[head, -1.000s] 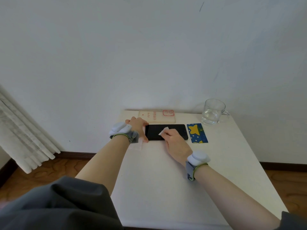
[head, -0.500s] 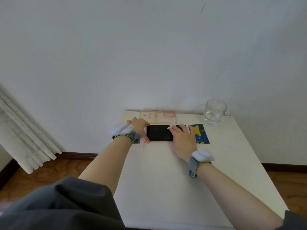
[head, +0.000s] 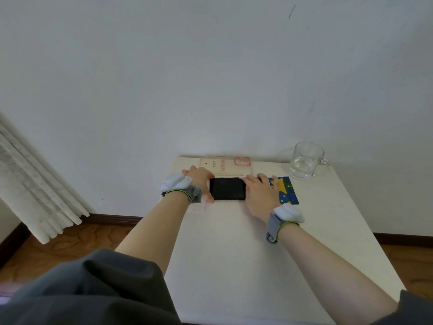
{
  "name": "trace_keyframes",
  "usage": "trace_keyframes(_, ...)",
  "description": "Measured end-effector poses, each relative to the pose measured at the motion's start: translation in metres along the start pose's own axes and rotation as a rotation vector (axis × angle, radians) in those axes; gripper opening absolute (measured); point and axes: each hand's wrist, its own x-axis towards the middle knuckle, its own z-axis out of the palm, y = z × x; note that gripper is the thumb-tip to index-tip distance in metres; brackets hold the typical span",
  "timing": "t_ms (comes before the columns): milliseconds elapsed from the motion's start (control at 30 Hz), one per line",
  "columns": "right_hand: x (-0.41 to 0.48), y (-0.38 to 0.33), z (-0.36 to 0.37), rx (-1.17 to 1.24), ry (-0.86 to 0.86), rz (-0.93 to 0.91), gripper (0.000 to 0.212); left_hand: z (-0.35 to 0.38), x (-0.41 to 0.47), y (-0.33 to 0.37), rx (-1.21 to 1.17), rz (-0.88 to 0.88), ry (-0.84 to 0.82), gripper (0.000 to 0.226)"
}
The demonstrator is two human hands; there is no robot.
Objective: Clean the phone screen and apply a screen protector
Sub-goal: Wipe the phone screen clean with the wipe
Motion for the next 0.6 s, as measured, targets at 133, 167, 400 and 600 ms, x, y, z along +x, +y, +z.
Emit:
trace_keyframes(133, -0.005, -0.043, 0.003, 0.099, -0.025, -0.140, 0.043, 0.001, 0.000, 0.000, -0.012, -0.008, -0.003, 0.084)
trace_keyframes(167, -0.007, -0.052, 0.005, 0.113, -0.035, -0.180, 0.042, 0.002, 0.000, 0.000, -0.027, -0.010, 0.001, 0.083)
trace_keyframes(400, 0.008, -0.039, 0.009, 0.087, -0.037, -0.062, 0.042, 0.001, 0.000, -0.001, -0.032, -0.015, -0.015, 0.084)
trace_keyframes(600, 0.005, -0.069, 0.007, 0.151, -0.062, -0.170, 0.043, 0.000, -0.001, 0.002, -0.029, 0.016, 0.008, 0.063)
